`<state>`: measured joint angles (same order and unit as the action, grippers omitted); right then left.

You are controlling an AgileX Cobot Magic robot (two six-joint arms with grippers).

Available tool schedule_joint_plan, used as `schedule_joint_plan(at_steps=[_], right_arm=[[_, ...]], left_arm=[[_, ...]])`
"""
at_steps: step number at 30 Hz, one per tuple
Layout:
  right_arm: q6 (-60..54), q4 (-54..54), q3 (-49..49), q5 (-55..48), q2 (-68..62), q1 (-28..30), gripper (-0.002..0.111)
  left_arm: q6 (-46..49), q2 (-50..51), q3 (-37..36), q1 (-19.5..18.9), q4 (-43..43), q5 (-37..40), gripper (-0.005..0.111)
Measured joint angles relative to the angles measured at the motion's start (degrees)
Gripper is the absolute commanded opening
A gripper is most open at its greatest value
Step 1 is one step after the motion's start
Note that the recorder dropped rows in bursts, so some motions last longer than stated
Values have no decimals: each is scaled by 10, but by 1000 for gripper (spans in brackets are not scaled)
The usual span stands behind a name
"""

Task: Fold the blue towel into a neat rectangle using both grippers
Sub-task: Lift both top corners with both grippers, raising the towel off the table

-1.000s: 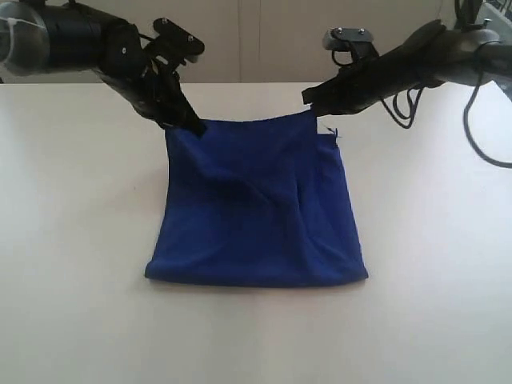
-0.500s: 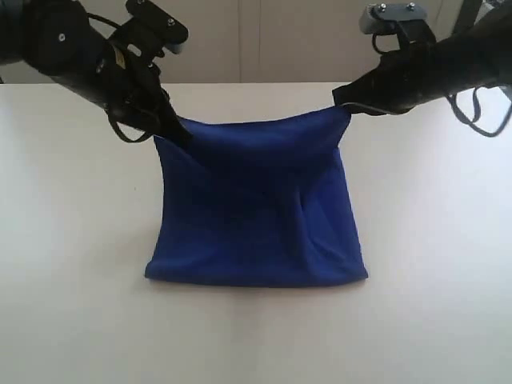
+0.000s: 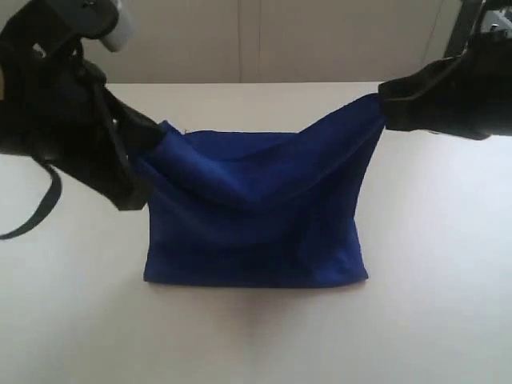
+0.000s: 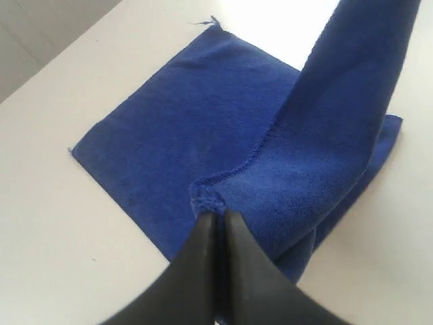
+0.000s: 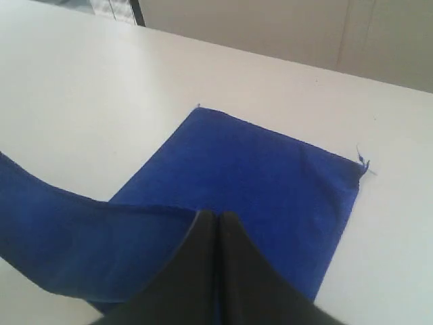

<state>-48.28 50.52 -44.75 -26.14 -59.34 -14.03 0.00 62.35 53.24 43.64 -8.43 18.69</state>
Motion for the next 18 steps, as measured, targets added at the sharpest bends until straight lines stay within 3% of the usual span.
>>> schedule_joint_plan(at_steps=[10,18], right_arm=[[39,0,53,-96,191,0,0],[59,0,66,-134,225,-2,0]], left_arm=[[-24,-138,-46,41,19,41,0],[-24,-169,-67,44,42,71,0]])
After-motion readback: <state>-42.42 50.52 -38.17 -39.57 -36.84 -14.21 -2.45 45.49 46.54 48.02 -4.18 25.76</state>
